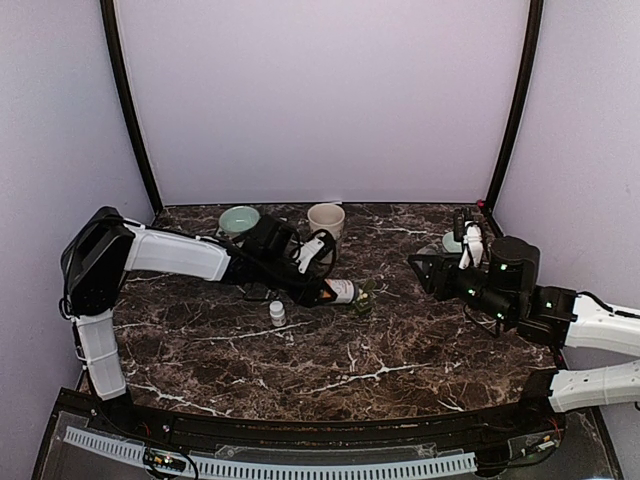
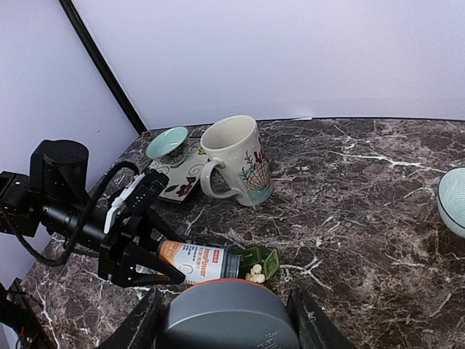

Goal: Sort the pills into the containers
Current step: Pour the pill into the compartment of the pill container, then screw the lid of the pill bottle onto the pill bottle.

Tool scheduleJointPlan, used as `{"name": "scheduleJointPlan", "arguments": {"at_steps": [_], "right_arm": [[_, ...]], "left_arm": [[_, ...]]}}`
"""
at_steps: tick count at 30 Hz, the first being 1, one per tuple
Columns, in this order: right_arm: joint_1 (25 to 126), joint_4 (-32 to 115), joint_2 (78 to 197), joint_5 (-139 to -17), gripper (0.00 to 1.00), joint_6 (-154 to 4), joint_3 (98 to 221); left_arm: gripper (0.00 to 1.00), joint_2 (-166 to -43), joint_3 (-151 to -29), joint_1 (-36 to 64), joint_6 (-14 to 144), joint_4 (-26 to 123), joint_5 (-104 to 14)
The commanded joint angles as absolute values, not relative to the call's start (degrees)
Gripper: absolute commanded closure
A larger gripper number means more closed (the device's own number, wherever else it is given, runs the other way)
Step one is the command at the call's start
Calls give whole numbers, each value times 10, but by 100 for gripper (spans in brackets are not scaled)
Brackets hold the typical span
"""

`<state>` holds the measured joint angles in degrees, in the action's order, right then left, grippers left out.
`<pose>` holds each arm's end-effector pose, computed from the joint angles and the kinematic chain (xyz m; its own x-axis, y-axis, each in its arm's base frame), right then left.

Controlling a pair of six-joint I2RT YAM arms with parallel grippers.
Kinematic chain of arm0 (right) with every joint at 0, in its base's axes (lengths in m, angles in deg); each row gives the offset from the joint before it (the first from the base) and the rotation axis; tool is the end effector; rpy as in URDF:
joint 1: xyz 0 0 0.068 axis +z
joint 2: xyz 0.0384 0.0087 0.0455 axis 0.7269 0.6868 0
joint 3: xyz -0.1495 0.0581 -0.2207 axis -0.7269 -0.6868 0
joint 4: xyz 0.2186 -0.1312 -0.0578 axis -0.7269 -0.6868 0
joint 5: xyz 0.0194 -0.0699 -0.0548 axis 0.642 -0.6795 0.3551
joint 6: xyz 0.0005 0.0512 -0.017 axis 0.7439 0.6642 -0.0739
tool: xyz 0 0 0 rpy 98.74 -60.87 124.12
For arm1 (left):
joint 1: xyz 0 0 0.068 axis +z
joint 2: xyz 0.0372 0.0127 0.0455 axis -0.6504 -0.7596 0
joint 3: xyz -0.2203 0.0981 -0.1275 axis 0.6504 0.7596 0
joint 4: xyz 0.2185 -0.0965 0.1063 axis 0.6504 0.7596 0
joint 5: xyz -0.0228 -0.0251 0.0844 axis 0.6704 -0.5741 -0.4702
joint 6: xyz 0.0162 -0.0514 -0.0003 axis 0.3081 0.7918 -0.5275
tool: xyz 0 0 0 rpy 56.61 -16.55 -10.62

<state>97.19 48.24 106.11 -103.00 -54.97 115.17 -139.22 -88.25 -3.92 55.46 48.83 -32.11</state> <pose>0.1388 0.1519 0.2733 -0.3664 0.2371 -0.8998 -0.4295 0.8148 0.3895 0.2927 -0.3056 0.1846 -0.4712 0.4113 -0.7802 0.8391 0.4817 -0.2528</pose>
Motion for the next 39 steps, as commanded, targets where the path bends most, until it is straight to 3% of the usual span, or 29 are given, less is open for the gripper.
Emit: {"name": "scheduleJointPlan", "arguments": {"at_steps": [1, 15, 39], "right_arm": [[969, 496, 1066, -1023, 88, -545, 1162], [970, 501, 1094, -1007, 88, -546, 1176], [971, 537, 1122, -912, 88, -578, 1195]], "left_arm": [[100, -1342, -854, -32, 574, 427, -298], [100, -1298, -790, -11, 620, 334, -243], [100, -1277, -736, 46, 774, 160, 58]]}}
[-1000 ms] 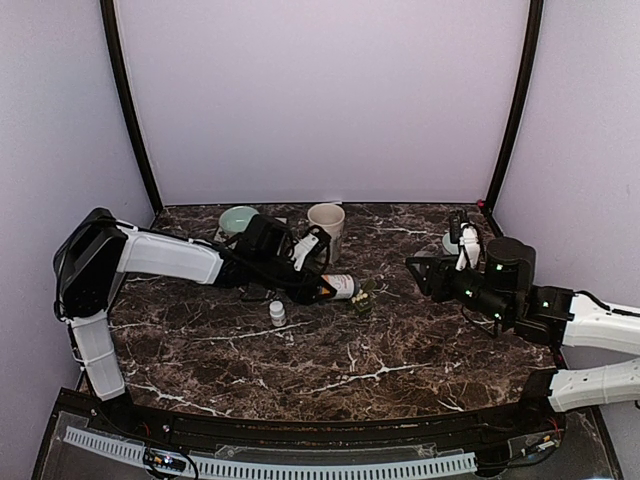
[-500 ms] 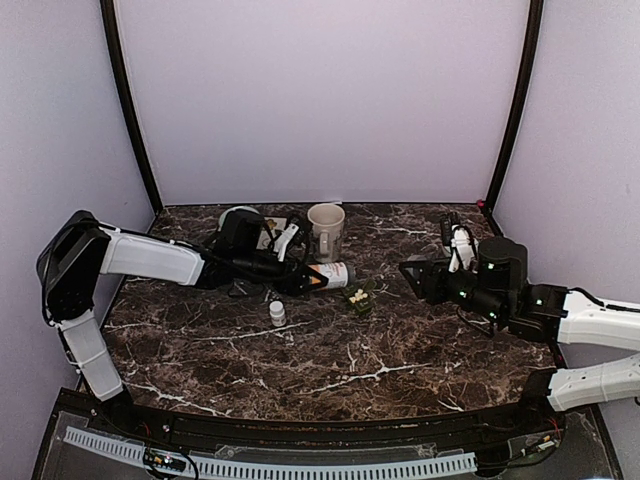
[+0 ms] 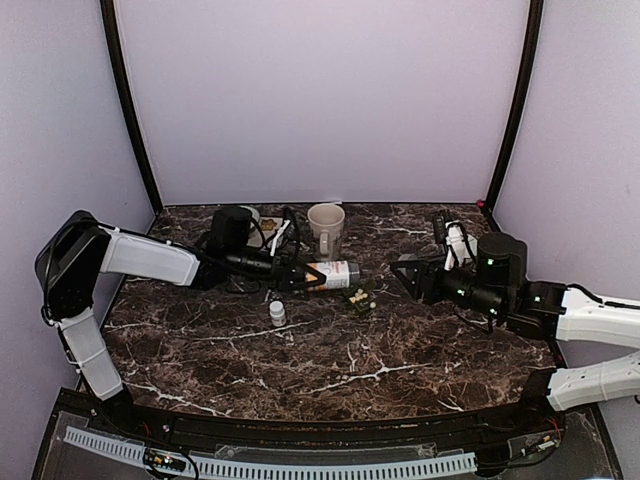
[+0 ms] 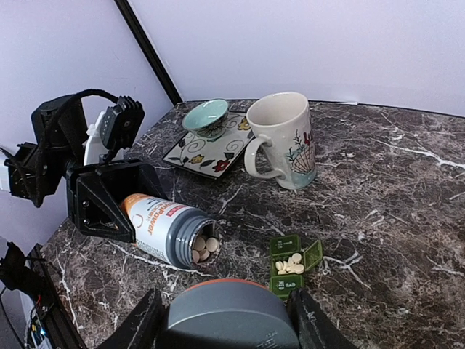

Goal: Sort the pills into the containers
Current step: Screw the lid of the pill bottle onto the pill bottle.

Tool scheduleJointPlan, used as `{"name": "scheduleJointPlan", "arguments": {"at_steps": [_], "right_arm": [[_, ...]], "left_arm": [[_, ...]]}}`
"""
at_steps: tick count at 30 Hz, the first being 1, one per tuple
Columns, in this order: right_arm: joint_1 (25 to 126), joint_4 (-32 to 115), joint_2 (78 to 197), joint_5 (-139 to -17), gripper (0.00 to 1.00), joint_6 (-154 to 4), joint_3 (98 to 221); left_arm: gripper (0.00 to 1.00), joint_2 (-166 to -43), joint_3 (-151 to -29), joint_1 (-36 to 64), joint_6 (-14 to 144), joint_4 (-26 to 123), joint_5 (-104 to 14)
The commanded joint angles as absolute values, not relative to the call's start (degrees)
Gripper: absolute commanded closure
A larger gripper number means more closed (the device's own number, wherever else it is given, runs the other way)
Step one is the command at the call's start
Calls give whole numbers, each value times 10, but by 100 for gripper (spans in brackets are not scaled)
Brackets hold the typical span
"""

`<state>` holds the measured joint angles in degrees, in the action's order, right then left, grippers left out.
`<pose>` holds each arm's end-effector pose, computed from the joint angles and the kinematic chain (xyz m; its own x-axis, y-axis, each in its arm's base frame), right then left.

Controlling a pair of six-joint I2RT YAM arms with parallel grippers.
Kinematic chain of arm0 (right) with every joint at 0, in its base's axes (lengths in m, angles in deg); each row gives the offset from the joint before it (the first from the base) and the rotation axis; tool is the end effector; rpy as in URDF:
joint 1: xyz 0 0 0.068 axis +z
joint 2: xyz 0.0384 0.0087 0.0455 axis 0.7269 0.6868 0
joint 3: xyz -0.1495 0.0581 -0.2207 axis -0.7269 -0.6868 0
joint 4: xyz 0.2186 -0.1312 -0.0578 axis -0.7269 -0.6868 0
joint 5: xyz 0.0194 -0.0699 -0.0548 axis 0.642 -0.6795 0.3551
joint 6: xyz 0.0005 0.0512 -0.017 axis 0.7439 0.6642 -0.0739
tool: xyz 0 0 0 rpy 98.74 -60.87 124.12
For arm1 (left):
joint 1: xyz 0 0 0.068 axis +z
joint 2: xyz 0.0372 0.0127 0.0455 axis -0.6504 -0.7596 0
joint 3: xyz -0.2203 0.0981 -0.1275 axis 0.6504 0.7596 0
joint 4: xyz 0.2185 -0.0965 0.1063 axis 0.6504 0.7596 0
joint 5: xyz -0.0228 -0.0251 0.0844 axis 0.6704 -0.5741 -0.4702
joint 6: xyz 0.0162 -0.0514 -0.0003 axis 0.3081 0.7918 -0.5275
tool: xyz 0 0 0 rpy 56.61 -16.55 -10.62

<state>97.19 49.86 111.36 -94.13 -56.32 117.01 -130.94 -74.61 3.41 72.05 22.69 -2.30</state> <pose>0.1460 0.1692 0.2696 -0.4262 0.1565 -0.8910 -0.5390 0.7471 0.3891 0.2882 -0.2531 0.2120 -0.5355 0.1508 -0.8309 0.8445 0.1072 -0.5248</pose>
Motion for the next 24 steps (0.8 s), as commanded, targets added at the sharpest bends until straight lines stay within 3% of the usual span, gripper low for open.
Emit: {"name": "scheduleJointPlan", "arguments": {"at_steps": [1, 24], "right_arm": [[972, 538, 1124, -908, 88, -580, 1198], [983, 598, 1173, -843, 87, -606, 1210]], "left_arm": [[100, -1277, -735, 47, 782, 153, 67], [100, -1327, -697, 77, 1005, -115, 163]]}}
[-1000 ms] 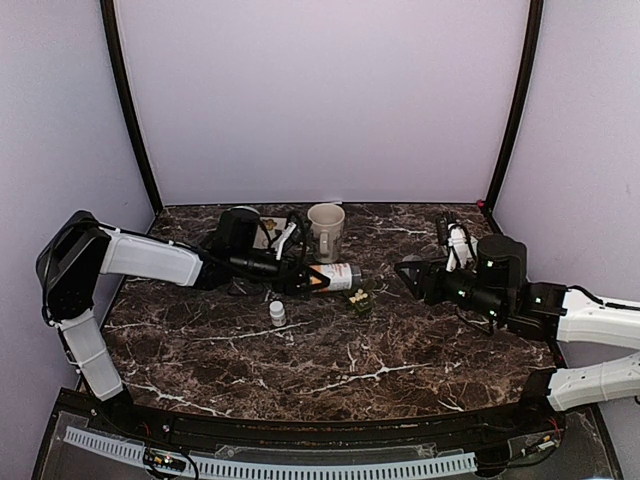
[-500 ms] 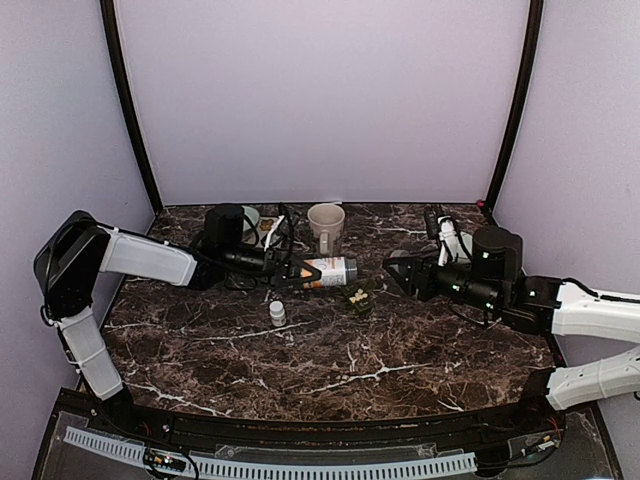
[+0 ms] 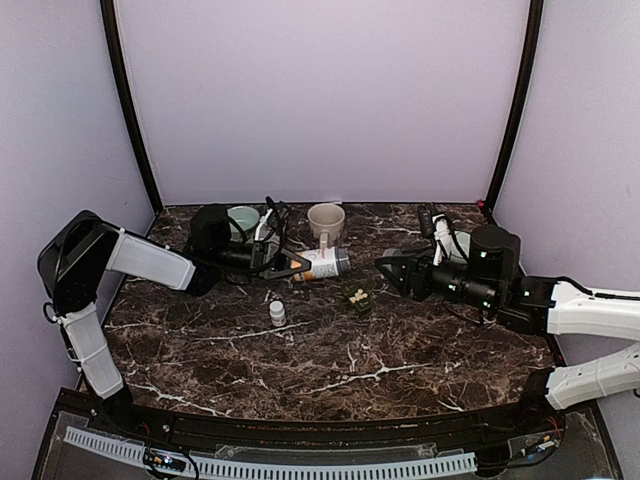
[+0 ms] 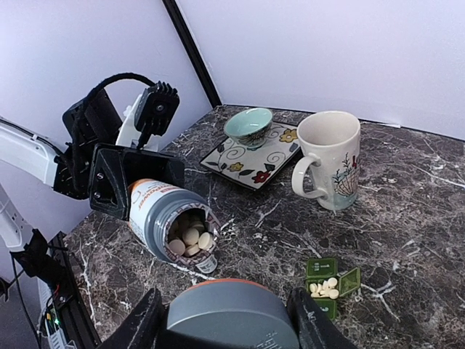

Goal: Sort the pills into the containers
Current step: Screw the lid of the pill bottle onto the pill bottle.

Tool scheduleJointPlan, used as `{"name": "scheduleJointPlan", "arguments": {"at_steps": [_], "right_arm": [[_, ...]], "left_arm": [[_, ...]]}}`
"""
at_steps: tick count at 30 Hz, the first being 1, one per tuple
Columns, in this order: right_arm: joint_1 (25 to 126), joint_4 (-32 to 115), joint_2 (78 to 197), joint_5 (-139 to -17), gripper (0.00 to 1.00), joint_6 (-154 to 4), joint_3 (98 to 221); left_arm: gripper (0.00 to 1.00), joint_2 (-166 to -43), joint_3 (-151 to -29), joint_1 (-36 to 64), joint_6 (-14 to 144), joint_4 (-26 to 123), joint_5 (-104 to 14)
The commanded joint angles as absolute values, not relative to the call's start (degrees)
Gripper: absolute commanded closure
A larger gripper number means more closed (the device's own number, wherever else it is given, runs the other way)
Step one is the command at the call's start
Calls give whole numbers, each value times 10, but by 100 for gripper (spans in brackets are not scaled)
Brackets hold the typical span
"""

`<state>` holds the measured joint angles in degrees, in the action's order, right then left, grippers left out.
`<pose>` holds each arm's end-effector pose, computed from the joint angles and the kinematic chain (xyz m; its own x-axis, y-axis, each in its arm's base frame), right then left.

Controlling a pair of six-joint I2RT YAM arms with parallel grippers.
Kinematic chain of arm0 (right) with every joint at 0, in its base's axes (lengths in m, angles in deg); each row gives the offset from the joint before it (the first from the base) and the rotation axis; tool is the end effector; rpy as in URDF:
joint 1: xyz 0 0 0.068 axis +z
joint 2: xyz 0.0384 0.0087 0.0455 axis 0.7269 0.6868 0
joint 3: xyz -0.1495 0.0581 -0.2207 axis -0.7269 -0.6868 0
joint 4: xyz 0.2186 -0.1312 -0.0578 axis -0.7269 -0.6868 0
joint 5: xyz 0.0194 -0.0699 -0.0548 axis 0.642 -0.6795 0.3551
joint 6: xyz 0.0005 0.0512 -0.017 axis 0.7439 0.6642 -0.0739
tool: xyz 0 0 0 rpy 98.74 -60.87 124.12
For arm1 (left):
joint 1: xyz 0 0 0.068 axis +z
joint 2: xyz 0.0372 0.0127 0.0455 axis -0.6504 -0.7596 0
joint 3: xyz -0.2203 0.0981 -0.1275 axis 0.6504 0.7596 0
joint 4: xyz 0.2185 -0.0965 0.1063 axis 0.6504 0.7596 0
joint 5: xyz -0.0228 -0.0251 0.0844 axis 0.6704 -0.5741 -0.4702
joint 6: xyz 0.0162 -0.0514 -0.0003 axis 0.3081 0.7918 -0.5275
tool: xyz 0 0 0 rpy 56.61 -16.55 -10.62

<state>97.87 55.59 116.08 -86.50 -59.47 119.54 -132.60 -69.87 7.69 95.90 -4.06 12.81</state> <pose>0.1520 0.1883 0.2785 -0.3965 0.1183 -0.9104 -0.6675 0.6437 0.3744 0.2932 -0.2283 0.2205 -0.6337 0.0827 -0.7692 0.7575 -0.1354 -0.6386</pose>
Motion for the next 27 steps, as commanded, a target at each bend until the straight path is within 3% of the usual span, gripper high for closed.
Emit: {"name": "scheduleJointPlan", "arguments": {"at_steps": [1, 27], "right_arm": [[983, 602, 1177, -840, 87, -607, 1212], [996, 687, 1249, -760, 85, -591, 1254]], "left_arm": [[100, -1328, -698, 77, 1012, -121, 166], [100, -1366, -715, 78, 1169, -280, 213]]}}
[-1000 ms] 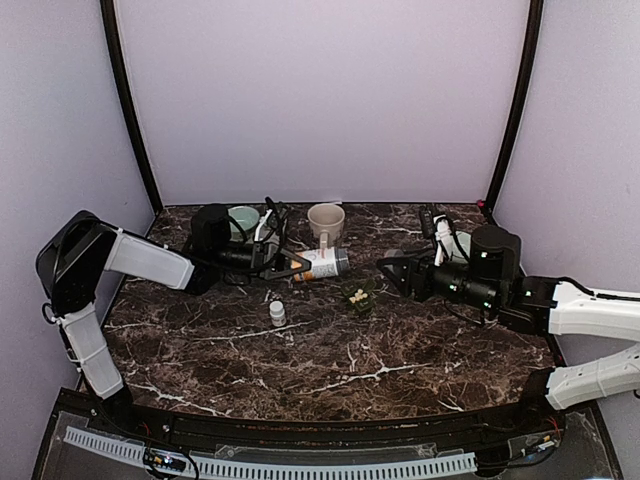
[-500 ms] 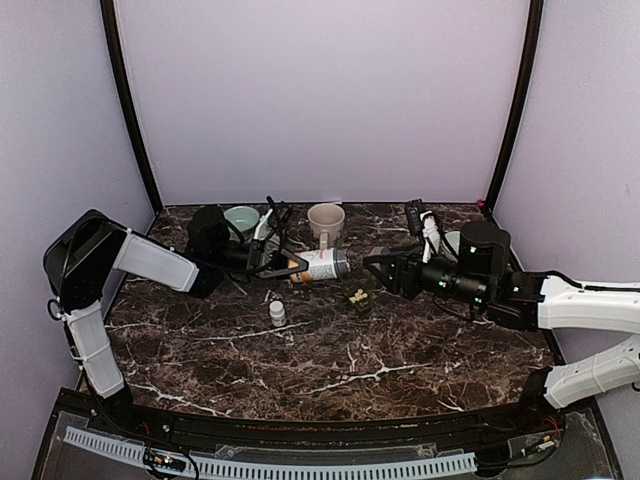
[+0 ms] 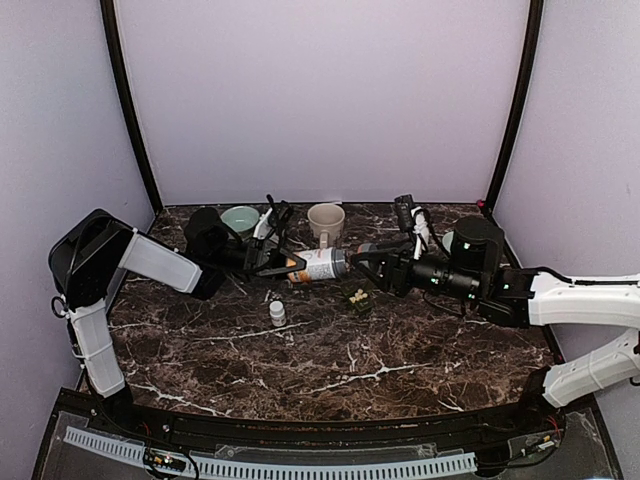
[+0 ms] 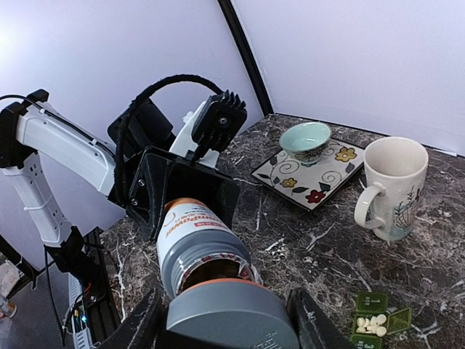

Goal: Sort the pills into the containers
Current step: Screw the lid of the pill bottle onto the pill bottle.

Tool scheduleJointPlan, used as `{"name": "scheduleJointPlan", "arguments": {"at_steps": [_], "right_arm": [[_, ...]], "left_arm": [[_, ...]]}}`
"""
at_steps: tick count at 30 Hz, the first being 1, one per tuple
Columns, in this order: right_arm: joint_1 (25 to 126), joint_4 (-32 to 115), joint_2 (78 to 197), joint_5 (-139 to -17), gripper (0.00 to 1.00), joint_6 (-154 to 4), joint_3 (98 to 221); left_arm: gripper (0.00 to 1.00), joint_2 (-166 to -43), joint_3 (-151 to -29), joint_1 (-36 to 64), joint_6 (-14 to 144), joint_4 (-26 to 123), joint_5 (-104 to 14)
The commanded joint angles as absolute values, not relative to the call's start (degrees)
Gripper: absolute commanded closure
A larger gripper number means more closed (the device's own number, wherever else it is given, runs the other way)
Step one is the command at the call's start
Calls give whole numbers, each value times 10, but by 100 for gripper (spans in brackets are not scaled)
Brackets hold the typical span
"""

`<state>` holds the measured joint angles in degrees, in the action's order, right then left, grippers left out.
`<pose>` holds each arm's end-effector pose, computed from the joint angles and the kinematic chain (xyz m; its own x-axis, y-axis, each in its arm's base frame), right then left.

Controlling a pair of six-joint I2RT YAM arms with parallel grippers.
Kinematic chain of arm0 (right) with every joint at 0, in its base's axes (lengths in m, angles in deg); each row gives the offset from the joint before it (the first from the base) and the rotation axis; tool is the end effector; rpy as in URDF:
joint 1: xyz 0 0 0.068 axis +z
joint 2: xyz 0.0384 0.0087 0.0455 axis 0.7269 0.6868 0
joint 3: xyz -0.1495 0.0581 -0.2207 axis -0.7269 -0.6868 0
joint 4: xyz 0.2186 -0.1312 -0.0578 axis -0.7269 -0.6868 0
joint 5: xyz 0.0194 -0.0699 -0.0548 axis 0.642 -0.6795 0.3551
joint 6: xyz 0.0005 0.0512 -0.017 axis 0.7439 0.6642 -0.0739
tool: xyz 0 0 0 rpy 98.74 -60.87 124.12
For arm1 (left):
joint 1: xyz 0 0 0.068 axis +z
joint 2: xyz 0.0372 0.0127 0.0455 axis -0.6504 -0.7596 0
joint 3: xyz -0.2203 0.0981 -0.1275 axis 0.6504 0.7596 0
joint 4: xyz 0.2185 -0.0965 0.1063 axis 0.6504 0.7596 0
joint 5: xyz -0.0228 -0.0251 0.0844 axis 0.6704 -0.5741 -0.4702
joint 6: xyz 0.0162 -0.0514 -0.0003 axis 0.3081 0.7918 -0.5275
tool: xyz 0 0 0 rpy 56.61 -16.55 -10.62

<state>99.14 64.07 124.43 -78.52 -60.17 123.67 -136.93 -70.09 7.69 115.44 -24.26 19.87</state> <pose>0.1630 0.2196 0.2855 -0.3783 0.1137 -0.9187 -0.7758 0.5025 0.3816 0.2914 -0.2289 0.2240 -0.6804 0.1349 -0.7203 0.6729 -0.2745 -0.6869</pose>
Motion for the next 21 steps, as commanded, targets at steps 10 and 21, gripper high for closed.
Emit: {"name": "scheduleJointPlan", "arguments": {"at_steps": [10, 21], "right_arm": [[997, 709, 1273, -736, 82, -577, 1264], [999, 731, 1291, -725, 80, -569, 1266]], "left_arm": [[100, -1368, -720, 78, 1188, -297, 219], [100, -1373, -725, 78, 1215, -321, 226]]}}
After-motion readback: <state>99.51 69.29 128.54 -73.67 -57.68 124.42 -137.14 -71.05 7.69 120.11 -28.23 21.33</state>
